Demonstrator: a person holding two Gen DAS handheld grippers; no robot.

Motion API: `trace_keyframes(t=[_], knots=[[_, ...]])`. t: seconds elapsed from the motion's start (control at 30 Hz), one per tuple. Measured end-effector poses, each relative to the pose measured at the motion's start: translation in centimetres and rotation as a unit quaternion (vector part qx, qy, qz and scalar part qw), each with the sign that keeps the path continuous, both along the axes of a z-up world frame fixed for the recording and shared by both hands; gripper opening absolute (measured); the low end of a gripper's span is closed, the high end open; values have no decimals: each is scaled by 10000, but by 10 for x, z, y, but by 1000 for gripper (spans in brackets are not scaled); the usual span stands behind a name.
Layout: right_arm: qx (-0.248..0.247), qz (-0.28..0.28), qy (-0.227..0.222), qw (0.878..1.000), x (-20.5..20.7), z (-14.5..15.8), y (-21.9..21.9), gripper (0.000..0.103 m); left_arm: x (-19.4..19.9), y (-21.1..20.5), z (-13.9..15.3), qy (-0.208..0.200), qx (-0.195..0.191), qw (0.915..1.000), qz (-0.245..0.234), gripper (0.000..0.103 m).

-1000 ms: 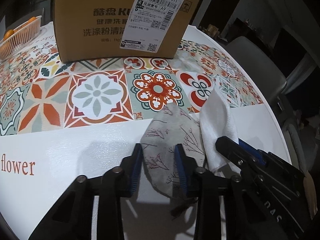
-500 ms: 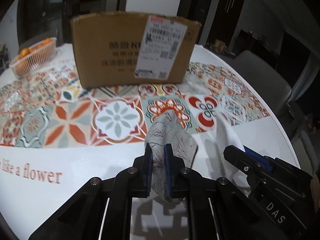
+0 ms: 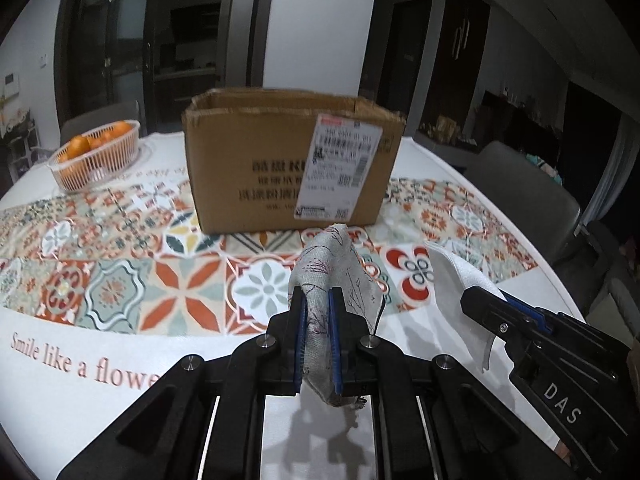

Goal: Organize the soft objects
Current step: 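Lift the floral cloth and white towel with both tools over the box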

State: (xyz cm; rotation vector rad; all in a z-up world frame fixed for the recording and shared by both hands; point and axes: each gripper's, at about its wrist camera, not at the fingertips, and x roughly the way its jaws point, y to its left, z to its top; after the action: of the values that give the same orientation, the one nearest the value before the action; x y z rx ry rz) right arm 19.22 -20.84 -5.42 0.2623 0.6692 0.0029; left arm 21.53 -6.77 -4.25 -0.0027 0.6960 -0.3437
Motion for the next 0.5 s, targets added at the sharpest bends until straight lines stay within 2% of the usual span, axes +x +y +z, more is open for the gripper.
trace_keyframes(t=[0.5], knots=[[-141,142,-689,9974,3,49,17,10,-2,19,43,-664,-226,9974,134,12]])
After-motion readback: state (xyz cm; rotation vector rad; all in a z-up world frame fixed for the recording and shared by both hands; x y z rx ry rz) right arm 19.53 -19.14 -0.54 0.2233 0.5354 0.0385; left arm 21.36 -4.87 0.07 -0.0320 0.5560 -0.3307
